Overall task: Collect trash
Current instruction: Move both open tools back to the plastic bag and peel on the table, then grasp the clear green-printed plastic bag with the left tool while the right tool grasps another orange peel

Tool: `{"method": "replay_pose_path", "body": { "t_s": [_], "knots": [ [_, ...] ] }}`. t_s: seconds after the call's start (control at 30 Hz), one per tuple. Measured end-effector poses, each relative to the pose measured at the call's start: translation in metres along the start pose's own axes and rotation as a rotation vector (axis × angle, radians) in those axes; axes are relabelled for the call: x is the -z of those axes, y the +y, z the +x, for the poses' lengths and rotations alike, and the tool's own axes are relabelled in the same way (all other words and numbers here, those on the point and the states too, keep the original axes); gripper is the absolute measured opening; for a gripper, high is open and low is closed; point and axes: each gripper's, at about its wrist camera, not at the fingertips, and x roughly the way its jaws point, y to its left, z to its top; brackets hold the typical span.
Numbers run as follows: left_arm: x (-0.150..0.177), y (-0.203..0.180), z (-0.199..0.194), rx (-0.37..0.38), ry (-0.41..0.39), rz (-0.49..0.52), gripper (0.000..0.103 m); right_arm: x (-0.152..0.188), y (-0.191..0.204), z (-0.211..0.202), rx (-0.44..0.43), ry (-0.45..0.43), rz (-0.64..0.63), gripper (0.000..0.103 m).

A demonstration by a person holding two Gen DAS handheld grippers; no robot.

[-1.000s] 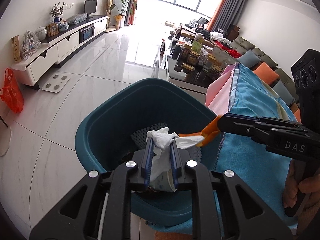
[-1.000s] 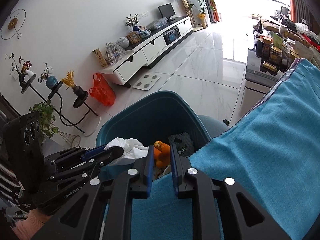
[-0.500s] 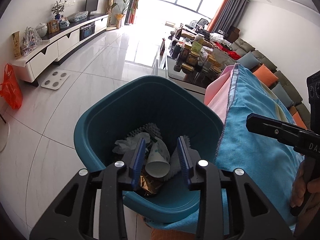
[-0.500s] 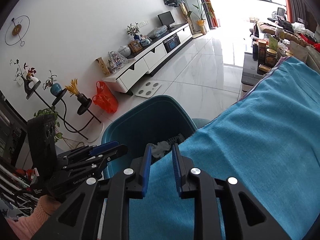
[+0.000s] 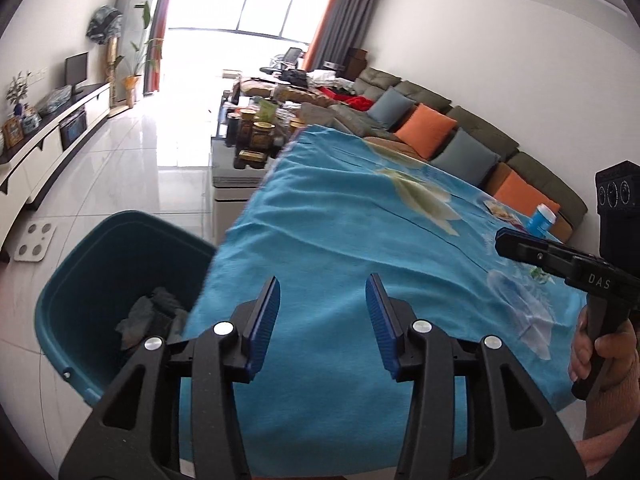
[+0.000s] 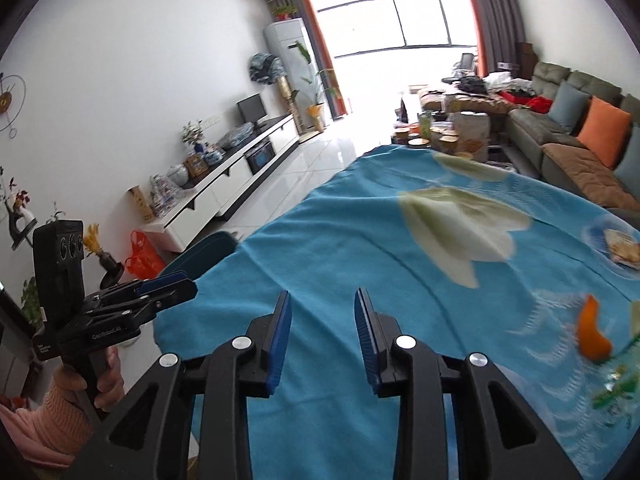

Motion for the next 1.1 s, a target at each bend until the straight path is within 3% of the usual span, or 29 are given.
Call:
{"method": "replay_pose_path", "body": {
  "t_s": [0.23,0.43,0.8,1.1],
  "knots": [
    [-0.004,-0.083,0.042,0.130,0.072,0.124,0.044,0.018,-0.078,-0.057,0.246,-0.099,0.107,0.031],
    [-0.012,-0.144,0.078,0.199,0.122,0.215,0.044,0.035,-0.130,-0.076,0.329,-0.111,0.193,0.031],
    [-0.007,-0.235,0.107,0.343,0.186,0.347,0.044,0.053,-0.166,-0.091,0.285,-0.122,0.290,0.033],
    [-0.003,-0.309,0.144,0.430,0.250,0.438,0.052,0.064,-0.195,-0.097,0.246,-0.134,0.367,0.033]
  ]
}}
